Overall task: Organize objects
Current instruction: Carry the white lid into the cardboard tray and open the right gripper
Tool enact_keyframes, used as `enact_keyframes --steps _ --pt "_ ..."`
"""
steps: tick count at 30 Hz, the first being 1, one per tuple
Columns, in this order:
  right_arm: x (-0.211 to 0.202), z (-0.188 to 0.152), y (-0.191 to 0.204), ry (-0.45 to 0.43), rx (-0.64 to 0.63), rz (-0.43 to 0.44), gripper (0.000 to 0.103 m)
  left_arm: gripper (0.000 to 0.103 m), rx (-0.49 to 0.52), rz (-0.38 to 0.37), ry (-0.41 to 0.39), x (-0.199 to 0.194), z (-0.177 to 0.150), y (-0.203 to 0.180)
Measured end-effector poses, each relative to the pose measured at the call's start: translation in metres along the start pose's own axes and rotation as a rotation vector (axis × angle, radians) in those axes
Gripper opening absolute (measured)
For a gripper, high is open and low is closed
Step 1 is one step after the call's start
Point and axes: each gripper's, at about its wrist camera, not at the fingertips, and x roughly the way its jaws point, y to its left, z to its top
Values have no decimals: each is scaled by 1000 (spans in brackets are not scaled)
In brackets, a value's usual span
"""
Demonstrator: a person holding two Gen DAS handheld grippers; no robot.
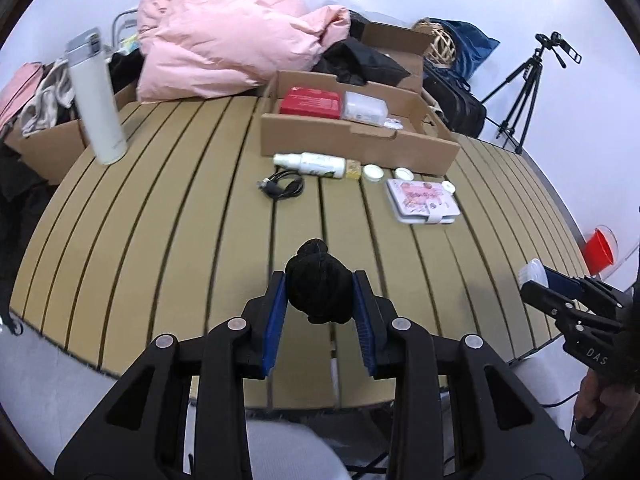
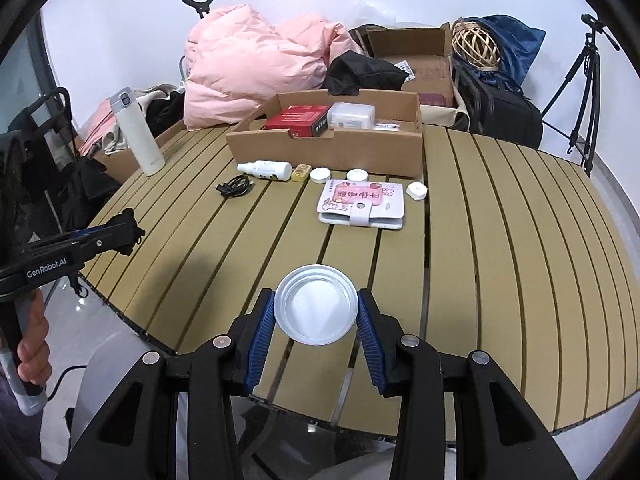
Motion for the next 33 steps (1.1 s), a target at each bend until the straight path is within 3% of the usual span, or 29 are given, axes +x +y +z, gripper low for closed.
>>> enact_keyframes --steps 2,5,7,13,17,20,22,23,24,25,27,28,33 --pt "2 5 -4 3 -2 0 44 29 38 -35 -23 2 22 -10" --pt "7 33 -14 -18 -34 -17 44 29 92 -155 -49 20 72 -27" --pt "14 61 -22 -45 -64 -12 44 29 102 -204 1 55 113 -38" --pt "90 186 -66 -15 -17 41 44 29 39 -204 84 166 214 -52" --pt "170 254 -99 73 43 -11 44 29 25 -114 150 234 240 -54" --pt "223 284 -117 136 98 -60 44 32 -39 -61 184 272 249 -41" --pt "251 294 -121 167 104 -86 44 40 -75 -82 167 276 252 -34" --pt "265 298 -123 177 116 -84 44 53 -80 -85 152 274 254 -32" --pt "272 299 -125 189 125 -72 49 61 -79 -84 134 271 255 -31" --pt "281 301 -127 202 135 -65 71 64 -74 -85 110 266 255 -30" --pt "286 301 -130 180 152 -80 97 71 -41 -80 80 256 257 -29" --pt "284 300 -131 151 168 -57 101 71 -23 -68 76 251 257 -28" --pt "253 300 -119 97 123 -85 103 80 110 64 37 198 243 -19"
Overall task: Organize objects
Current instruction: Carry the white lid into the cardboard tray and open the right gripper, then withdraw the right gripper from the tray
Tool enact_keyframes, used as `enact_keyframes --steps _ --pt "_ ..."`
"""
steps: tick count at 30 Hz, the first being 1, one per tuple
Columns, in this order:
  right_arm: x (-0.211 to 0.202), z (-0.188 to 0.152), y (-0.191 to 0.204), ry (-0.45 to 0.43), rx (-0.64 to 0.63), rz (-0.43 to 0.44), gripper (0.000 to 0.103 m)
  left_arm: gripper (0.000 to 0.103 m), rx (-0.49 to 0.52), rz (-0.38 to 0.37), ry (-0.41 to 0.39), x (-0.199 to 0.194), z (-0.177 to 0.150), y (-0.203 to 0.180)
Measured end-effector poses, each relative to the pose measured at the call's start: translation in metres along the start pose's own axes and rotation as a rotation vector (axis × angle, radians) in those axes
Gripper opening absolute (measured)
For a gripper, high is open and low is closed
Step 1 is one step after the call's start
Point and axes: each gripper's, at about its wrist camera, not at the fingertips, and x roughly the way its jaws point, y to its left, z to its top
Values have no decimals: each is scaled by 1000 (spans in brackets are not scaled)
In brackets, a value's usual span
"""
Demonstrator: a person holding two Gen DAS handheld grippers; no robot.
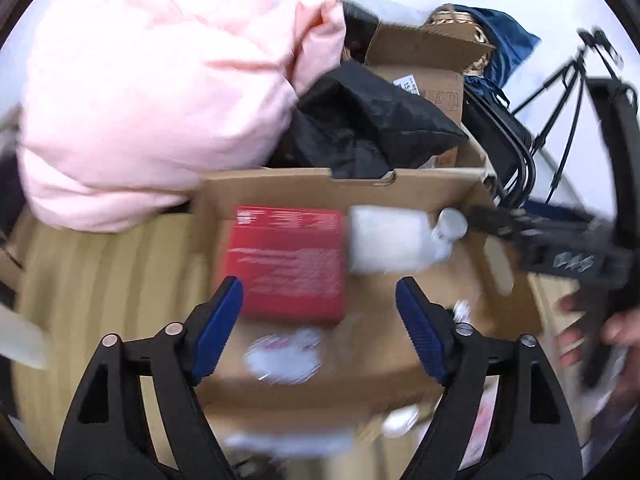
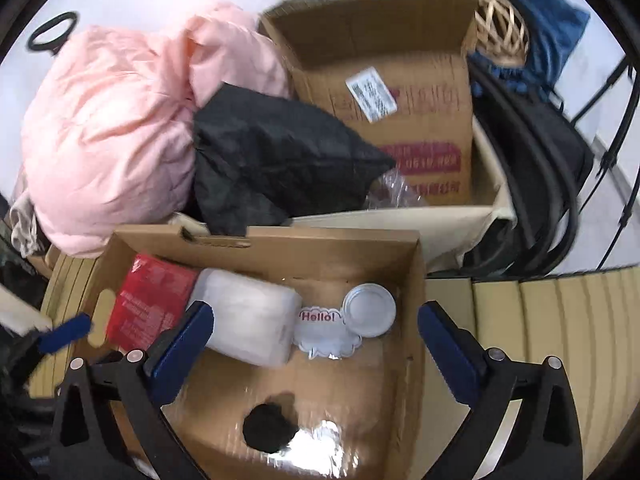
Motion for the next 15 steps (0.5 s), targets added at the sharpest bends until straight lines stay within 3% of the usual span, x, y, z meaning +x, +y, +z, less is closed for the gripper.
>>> enact_keyframes --steps 5,7,10,15 --pt "-78 -47 6 -34 -99 11 103 96 114 172 -105 -92 -69 8" --pt "-112 -85 8 -35 -159 0 103 102 125 172 -129 -122 -99 7" --pt "-157 -146 15 -42 -211 2 103 103 109 129 -136 -168 -150 -1" --pt "-220 -244 24 -40 -130 65 103 103 131 128 -107 -224 -228 -23"
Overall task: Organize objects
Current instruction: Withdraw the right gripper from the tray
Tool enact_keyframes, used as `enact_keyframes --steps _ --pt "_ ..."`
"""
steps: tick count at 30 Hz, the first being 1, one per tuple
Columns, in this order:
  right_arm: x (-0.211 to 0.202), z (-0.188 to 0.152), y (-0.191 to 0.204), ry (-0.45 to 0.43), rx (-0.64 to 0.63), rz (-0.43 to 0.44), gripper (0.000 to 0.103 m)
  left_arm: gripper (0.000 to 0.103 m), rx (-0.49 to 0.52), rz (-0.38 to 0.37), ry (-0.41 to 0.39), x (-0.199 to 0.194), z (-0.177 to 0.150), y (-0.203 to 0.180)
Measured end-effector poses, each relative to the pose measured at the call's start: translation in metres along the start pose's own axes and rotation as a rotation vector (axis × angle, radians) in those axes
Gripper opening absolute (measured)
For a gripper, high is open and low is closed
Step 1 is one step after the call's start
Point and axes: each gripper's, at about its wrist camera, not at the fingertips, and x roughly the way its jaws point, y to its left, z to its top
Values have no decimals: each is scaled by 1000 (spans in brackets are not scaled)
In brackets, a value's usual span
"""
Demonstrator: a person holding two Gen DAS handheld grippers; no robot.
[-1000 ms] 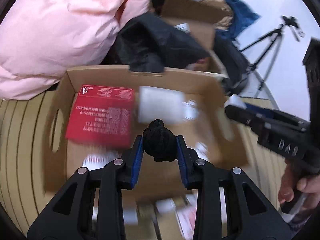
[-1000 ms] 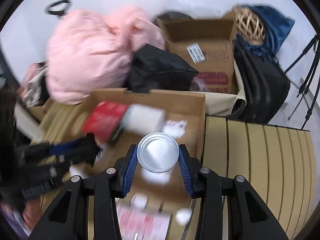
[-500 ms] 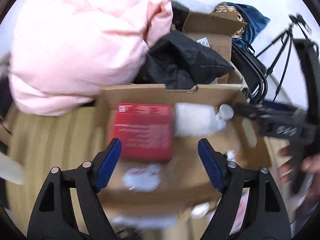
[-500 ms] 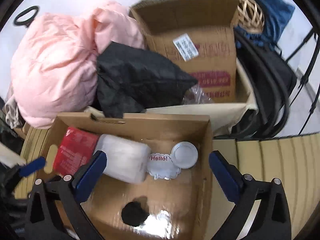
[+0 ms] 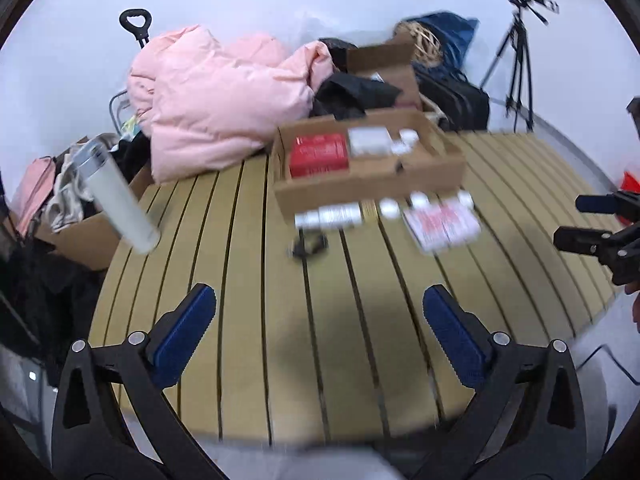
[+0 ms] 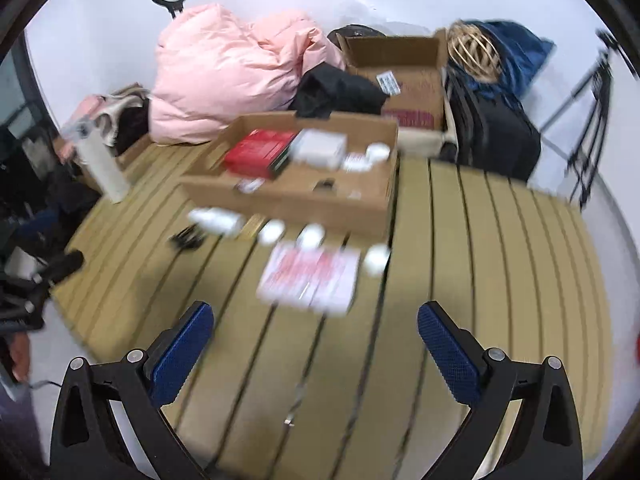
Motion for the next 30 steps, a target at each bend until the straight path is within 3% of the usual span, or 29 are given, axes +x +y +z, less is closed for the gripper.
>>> enact_keyframes --steps 4,8,16,22,26,30 --pt "-35 -59 22 11 27 22 103 103 -22 -48 43 -27 -30 -8" --pt "-50 -86 32 29 24 48 103 103 -41 -56 45 -37 -39 -10" --pt "-64 -90 25 -23 74 37 103 103 -97 -24 83 -29 -42 -4" --pt "-58 -91 17 -52 110 44 103 103 -137 -39 112 -8 -46 6" --pt "-38 -89 29 -39 -12 1 103 103 -109 -31 85 24 -37 10" --pt "-6 -79 20 13 20 -12 103 103 -131 -72 88 71 -15 26"
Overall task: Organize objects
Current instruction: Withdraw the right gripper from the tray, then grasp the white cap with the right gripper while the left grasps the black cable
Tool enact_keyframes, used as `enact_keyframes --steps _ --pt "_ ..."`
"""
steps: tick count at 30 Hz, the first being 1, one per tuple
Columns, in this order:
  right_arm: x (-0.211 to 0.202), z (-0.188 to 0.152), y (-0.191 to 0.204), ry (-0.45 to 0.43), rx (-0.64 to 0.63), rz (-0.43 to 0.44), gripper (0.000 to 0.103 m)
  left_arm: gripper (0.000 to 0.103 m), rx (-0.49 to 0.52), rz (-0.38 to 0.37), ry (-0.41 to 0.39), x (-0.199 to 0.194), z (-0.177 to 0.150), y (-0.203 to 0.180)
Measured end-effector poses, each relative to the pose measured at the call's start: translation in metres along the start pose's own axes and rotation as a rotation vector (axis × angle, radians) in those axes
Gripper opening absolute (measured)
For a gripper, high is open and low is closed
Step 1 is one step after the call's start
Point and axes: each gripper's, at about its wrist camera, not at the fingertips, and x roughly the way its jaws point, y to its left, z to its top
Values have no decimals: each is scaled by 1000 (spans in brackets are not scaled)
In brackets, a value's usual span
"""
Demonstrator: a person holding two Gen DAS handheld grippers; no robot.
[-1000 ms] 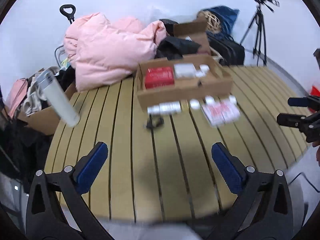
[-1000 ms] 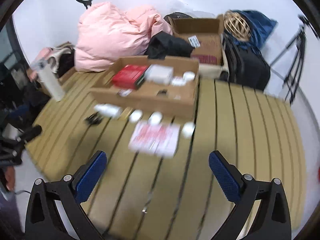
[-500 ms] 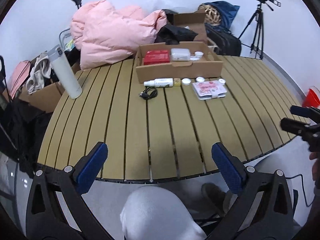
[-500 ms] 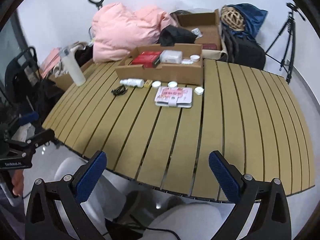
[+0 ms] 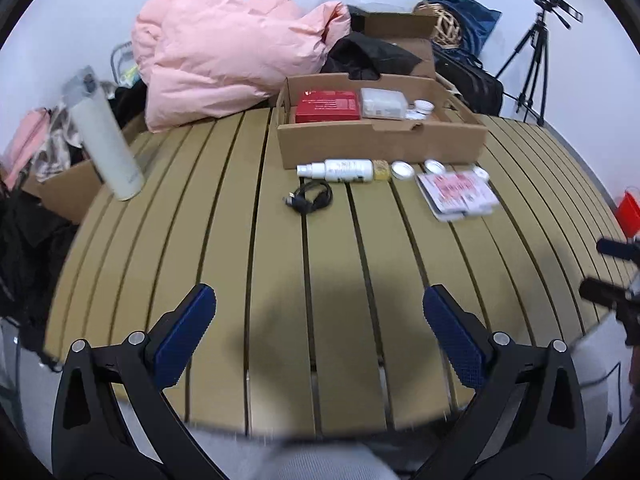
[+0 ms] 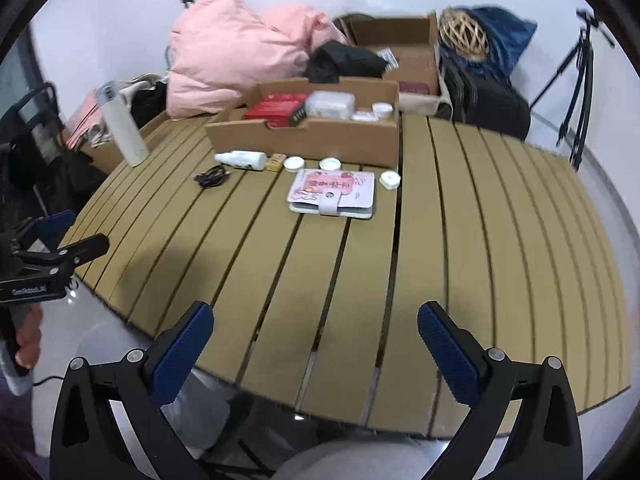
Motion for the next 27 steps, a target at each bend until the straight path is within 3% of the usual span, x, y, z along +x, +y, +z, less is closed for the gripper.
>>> enact_keyframes --steps 2,4,6,8,10,13,17,19,21,23,26,27 --pt "17 10 -7 16 6 10 102 103 -34 -61 27 28 19 11" --pt "31 22 -16 11 21 17 88 103 -56 -96 30 51 34 18" --pt "51 40 -29 16 49 19 82 103 -48 -109 30 76 47 21" --pt "75 60 -47 14 78 48 76 103 -5 -81 39 101 58 21" --pt "92 73 -59 19 93 52 58 103 16 -42 45 119 65 21" --pt "122 92 -77 19 84 27 46 101 43 -17 36 140 69 20" --pt "153 107 -92 32 27 -20 43 100 42 -22 43 157 69 22" --pt "161 110 -96 25 -4 -26 43 92 19 -20 60 165 67 24" --pt "169 113 -99 28 -30 -21 43 72 -5 -13 77 173 64 26" --pt "173 114 -97 11 -75 -17 43 65 5 15 48 173 63 23" --pt "183 113 -95 22 -108 -24 37 45 19 4 33 170 62 18" --pt "186 111 -94 29 -114 -29 35 45 26 8 33 169 61 15"
